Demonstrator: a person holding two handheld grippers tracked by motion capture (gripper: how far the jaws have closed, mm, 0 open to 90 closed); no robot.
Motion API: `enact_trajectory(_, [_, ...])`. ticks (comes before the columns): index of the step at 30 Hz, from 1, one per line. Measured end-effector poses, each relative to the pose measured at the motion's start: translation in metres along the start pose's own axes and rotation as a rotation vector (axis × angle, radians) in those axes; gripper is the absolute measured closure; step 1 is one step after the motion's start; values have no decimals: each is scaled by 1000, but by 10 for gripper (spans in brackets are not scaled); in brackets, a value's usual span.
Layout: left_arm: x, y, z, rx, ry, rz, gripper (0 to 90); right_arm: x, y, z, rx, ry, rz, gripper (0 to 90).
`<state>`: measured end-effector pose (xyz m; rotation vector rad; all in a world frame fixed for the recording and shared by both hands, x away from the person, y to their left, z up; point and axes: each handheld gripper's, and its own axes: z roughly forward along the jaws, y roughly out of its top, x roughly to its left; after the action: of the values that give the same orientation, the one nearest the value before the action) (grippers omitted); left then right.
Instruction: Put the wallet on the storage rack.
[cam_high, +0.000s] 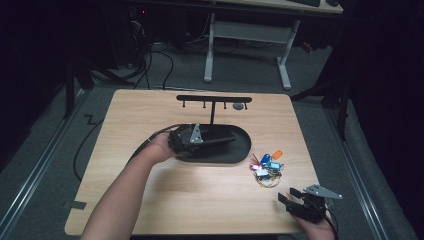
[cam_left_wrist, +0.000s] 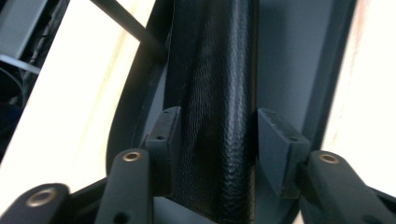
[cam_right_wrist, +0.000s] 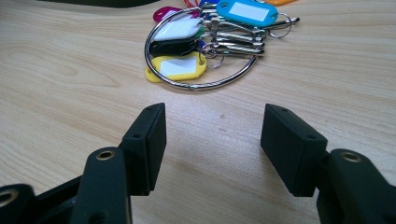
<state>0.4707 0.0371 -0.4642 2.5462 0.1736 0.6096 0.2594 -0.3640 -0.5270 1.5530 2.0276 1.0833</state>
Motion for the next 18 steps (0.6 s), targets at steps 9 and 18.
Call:
enact_trajectory(9, [-2,-4,-8,-32,24,-97,510,2,1,-1,-1,-1,5,411])
enact_trajectory(18, [-20,-13,-27,-116,33,-210,463,2,2,-1,-7,-3,-7,411])
